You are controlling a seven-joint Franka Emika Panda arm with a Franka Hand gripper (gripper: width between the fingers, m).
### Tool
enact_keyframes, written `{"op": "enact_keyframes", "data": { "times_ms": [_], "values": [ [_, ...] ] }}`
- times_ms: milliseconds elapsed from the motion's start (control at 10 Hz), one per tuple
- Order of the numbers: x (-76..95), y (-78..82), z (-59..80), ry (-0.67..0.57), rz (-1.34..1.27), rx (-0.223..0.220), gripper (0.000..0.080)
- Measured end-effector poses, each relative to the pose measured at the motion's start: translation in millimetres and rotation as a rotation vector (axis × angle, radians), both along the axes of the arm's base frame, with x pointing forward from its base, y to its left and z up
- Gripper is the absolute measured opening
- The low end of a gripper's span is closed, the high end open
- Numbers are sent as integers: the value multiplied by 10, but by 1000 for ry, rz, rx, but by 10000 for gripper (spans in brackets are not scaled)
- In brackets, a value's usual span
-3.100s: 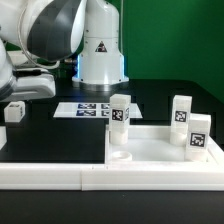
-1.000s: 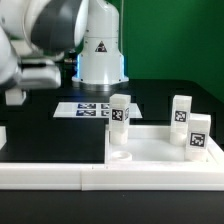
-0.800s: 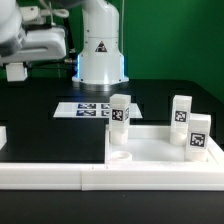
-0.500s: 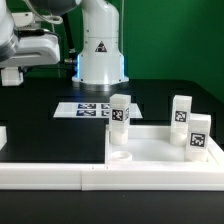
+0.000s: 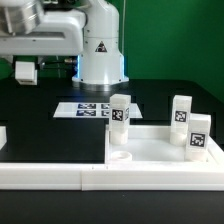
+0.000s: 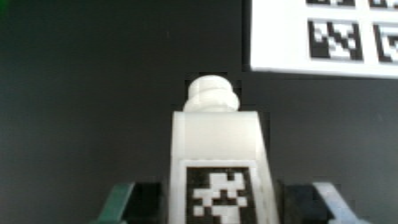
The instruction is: Assemble square table
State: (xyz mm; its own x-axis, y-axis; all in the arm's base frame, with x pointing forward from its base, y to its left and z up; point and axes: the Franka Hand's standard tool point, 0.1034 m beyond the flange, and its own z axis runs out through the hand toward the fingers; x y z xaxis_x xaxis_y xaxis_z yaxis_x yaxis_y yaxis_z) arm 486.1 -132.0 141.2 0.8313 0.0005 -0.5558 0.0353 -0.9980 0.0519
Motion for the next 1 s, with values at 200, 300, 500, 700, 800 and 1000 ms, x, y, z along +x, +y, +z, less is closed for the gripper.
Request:
{"op": "enact_keyframes", "data": {
  "times_ms": [200,300,500,700,800,1000],
  "values": [
    [193,405,132,-140,32,-14,288],
    [174,429,169,-203,35,-2,288],
    [208,417,146,-317,44,2,288],
    [269,410,139,-468,61,3,288],
    [263,409,128,-505,64,3,288],
    [308,619,105,-677,54,-4,288]
  ]
}}
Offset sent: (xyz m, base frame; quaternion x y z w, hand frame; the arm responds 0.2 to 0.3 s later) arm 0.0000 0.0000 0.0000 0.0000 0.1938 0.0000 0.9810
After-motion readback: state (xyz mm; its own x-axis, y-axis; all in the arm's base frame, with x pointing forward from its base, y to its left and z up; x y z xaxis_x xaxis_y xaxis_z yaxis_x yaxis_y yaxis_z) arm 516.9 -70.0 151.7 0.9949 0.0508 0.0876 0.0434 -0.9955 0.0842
